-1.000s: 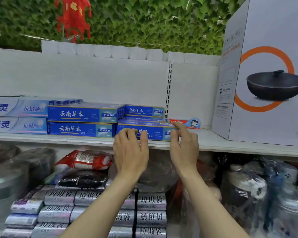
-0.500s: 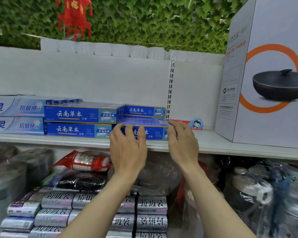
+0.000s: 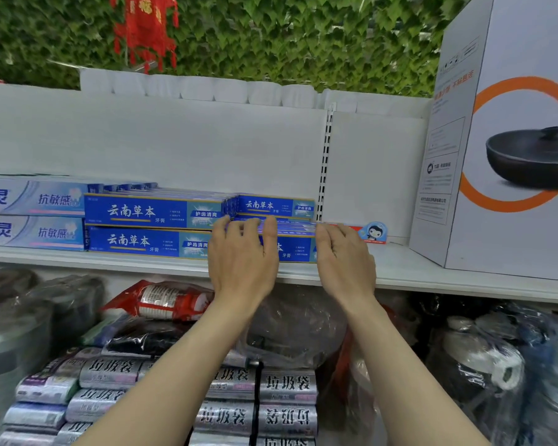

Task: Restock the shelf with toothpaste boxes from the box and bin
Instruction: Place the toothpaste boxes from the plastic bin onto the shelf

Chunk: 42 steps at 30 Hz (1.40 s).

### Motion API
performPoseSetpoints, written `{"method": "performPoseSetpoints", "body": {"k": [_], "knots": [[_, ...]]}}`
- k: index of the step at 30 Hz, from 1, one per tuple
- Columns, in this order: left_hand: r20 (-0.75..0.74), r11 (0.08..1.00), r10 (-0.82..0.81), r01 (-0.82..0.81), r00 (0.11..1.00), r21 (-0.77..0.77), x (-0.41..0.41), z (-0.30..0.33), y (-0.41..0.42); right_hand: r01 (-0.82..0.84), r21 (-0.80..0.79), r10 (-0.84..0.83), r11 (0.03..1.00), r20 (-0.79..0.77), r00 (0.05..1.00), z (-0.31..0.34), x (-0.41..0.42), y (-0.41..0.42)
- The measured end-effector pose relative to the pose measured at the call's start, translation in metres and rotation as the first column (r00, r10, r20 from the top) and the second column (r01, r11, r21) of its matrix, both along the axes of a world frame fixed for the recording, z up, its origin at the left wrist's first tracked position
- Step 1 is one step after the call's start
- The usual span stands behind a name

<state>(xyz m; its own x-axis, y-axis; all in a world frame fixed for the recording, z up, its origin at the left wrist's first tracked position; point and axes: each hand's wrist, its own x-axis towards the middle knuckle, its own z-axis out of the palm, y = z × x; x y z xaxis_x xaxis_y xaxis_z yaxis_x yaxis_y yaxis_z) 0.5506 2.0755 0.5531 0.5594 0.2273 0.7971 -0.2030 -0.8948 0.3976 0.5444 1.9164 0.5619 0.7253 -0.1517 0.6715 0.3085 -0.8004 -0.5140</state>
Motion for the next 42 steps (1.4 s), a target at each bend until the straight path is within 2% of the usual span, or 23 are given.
{"method": "performPoseSetpoints", "body": {"k": [4, 9, 12, 17, 19, 24, 31, 42], "knots": [[-0.191, 0.986, -0.164, 0.164, 0.968, -0.013, 0.0, 0.026, -0.014, -0.107, 0.057, 0.111, 0.993, -0.07, 0.991, 0.011, 0.006, 0.002], [-0.468, 0.983, -0.065, 0.136, 0.882, 0.119, 0.024, 0.051, -0.018, -0.192, 0.072, 0.2, 0.979, -0.12, 0.973, 0.028, 0.01, -0.001], [-0.571, 0.987, -0.072, 0.14, 0.818, 0.076, 0.035, 0.062, -0.02, -0.215, 0.027, 0.216, 0.976, -0.176, 0.96, 0.038, 0.012, -0.002], [-0.729, 0.984, -0.031, 0.147, 0.684, 0.097, 0.054, 0.072, -0.014, -0.268, -0.077, 0.234, 0.96, -0.304, 0.924, 0.054, 0.018, -0.002], [-0.754, 0.978, -0.012, 0.166, 0.657, 0.128, 0.066, 0.072, -0.01, -0.29, -0.106, 0.241, 0.951, -0.332, 0.912, 0.056, 0.023, -0.002], [-0.799, 0.968, -0.007, 0.203, 0.601, 0.144, 0.069, 0.073, -0.01, -0.278, -0.057, 0.234, 0.959, -0.399, 0.887, 0.058, 0.039, -0.001], [-0.771, 0.943, 0.037, 0.234, 0.636, 0.238, 0.067, 0.072, -0.011, -0.232, -0.095, 0.145, 0.968, -0.544, 0.827, 0.066, 0.04, -0.003], [-0.744, 0.935, 0.004, 0.261, 0.669, 0.24, 0.068, 0.07, -0.017, -0.183, -0.116, 0.098, 0.976, -0.519, 0.849, 0.062, 0.04, -0.007]]}}
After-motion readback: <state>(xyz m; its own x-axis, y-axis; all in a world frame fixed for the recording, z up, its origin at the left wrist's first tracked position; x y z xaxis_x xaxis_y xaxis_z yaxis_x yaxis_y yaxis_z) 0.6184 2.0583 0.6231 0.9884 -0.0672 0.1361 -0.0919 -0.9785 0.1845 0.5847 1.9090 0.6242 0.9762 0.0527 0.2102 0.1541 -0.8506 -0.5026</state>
